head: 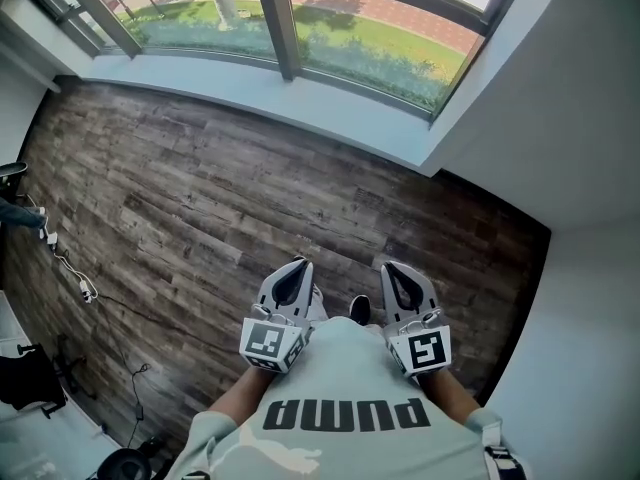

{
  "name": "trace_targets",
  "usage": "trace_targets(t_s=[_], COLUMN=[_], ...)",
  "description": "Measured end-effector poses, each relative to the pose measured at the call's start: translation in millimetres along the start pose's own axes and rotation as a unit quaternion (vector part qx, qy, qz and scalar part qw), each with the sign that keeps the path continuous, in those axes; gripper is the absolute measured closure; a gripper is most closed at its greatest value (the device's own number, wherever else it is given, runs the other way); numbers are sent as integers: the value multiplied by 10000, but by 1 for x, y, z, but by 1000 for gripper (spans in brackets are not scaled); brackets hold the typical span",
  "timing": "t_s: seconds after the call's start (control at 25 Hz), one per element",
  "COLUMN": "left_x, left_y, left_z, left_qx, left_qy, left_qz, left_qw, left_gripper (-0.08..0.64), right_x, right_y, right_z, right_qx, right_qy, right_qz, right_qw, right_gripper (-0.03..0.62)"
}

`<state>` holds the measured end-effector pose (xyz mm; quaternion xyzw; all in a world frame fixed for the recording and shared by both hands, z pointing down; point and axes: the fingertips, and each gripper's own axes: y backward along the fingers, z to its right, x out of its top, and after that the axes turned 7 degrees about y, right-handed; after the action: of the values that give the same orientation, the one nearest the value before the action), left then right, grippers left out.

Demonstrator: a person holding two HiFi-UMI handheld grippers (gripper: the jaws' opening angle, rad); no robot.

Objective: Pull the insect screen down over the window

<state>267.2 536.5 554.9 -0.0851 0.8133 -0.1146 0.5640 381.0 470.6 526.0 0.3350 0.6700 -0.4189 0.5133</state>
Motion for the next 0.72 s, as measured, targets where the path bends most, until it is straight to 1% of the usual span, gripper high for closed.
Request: trace_targets(t_s=[0.16, 0.4, 0.72], left_x=[23, 70, 125], left_y=[-15, -34, -40], left_z=[-36, -98, -169], left_qx=[-19, -77, -152], left_qy=[40, 46, -120], left_qz=[137, 399, 533], left_qw=[9999, 9992, 9984], left_gripper=[548, 546, 547], right_x=[17, 52, 93], right_y=[-40, -108, -183], right_z=[0, -2, -15], right_qx=[-63, -241, -460], right_qy=[96, 289, 303], right_qz=[18, 114, 267], right_qw=[9999, 9992, 9981], right_gripper=[588, 588, 588])
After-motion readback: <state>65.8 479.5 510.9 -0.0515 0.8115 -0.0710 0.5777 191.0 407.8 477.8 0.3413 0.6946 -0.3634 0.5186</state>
